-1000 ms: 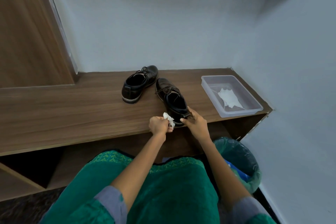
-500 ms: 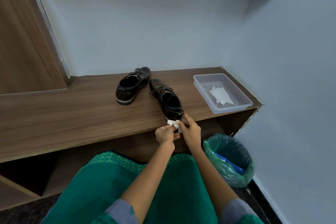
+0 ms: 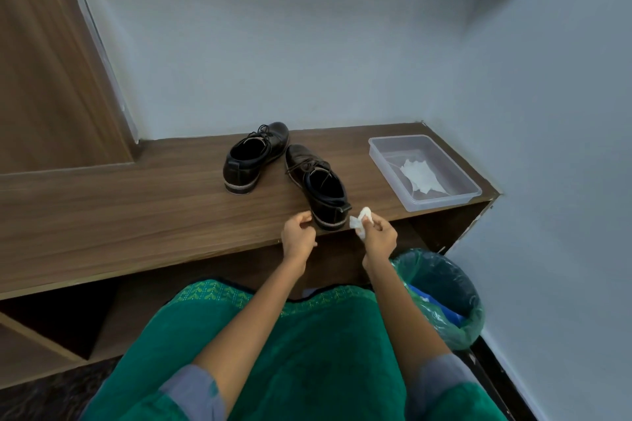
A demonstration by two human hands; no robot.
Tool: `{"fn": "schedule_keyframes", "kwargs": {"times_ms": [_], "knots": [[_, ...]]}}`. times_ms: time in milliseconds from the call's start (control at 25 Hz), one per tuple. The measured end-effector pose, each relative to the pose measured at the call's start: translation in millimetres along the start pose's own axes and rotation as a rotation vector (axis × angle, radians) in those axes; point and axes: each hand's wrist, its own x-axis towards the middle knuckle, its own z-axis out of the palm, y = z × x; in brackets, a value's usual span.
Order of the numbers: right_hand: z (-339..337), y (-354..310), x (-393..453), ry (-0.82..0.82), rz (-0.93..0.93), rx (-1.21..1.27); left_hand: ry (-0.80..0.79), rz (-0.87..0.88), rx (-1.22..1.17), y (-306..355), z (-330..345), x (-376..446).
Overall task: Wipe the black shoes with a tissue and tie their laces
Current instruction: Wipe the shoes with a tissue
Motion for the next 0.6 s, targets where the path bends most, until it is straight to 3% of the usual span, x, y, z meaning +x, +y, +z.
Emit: {"fn": "schedule_keyframes", "kwargs": {"times_ms": [160, 400, 520, 600], "knots": [[23.0, 9.4, -14.1, 0.029, 0.192, 0.08, -0.078, -0.133, -0.078, 2.0, 11.0, -5.3], [35.7, 25.2, -35.2, 0.033, 0.202, 0.115, -0.088, -0.134, -0.109, -0.1, 11.9, -5.7], [32.2, 32.8, -41.7, -0.065, 0.157, 0.03, -0.09, -0.126, -0.09, -0.4, 9.0, -6.1], [25.8, 35.3, -43.4, -0.242, 0.099, -0.038, -0.103, -0.13, -0.064, -2.1, 6.8, -6.1]]}}
